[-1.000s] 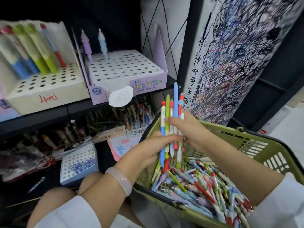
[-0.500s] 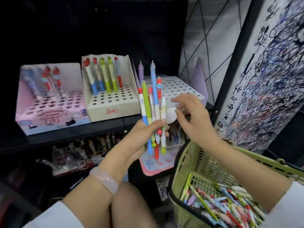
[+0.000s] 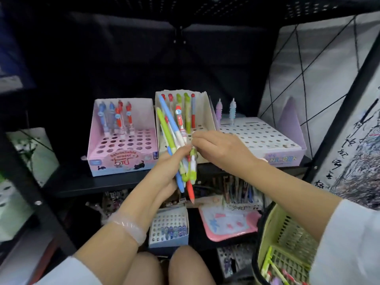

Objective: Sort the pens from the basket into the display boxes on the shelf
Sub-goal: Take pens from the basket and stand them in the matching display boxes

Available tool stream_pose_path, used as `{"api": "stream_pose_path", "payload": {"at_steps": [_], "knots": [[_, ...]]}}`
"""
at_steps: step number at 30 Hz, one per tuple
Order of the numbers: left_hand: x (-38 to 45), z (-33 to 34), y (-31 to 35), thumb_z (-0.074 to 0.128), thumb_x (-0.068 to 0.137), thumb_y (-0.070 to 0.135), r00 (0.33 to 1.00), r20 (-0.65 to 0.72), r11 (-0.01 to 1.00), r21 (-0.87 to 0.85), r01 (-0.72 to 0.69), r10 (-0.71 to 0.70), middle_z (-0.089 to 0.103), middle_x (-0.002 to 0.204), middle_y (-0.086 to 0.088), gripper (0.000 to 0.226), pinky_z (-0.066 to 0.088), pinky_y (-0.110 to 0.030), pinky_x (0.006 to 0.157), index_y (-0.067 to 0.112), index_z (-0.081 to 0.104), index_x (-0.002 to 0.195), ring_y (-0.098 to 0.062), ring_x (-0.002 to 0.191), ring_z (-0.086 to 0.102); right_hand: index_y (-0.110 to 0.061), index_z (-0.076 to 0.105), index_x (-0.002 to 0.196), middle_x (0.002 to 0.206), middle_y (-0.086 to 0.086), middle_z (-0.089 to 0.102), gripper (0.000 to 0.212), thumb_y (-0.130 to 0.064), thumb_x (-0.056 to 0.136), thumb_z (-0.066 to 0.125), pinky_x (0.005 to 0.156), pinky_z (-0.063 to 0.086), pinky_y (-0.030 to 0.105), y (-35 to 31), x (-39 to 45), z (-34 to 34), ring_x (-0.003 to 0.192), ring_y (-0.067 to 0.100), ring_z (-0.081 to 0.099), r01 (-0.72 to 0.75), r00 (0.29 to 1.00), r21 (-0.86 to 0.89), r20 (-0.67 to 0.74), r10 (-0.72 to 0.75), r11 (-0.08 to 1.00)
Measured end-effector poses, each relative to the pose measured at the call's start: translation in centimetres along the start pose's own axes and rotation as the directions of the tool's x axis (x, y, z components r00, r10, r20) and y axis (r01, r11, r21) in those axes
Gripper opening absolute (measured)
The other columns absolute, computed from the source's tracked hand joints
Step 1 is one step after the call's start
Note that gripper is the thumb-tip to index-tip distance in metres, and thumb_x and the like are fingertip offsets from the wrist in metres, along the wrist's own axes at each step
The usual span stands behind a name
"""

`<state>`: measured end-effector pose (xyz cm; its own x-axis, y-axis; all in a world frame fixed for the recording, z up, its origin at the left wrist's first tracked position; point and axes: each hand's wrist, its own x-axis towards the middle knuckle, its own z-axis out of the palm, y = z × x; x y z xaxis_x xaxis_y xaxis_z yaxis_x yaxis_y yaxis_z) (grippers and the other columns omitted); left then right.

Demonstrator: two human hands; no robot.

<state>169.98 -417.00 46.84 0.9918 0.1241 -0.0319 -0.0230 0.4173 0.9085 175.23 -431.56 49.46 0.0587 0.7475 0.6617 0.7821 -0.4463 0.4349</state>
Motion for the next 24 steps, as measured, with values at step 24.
{"api": "stream_pose_path", "payload": {"at_steps": [24], "knots": [[1.4,-8.3,3.1,0.062,0.087,0.011,0.921,-0.237,0.920,0.320,-0.227,0.310,0.061,0.048,0.010,0.009,0.044,-0.016,0.041,0.017,0.057,0.082,-0.003,0.041,0.053,-0.020,0.060,0.095,0.081,-0.005,0.060,0.008,-0.023,0.093,0.054,0.058,0.049,0.018,-3.0,10.6,5.3,0.068,0.002,0.058,-0.580,0.632,0.803,0.548,0.548,-0.134]]}}
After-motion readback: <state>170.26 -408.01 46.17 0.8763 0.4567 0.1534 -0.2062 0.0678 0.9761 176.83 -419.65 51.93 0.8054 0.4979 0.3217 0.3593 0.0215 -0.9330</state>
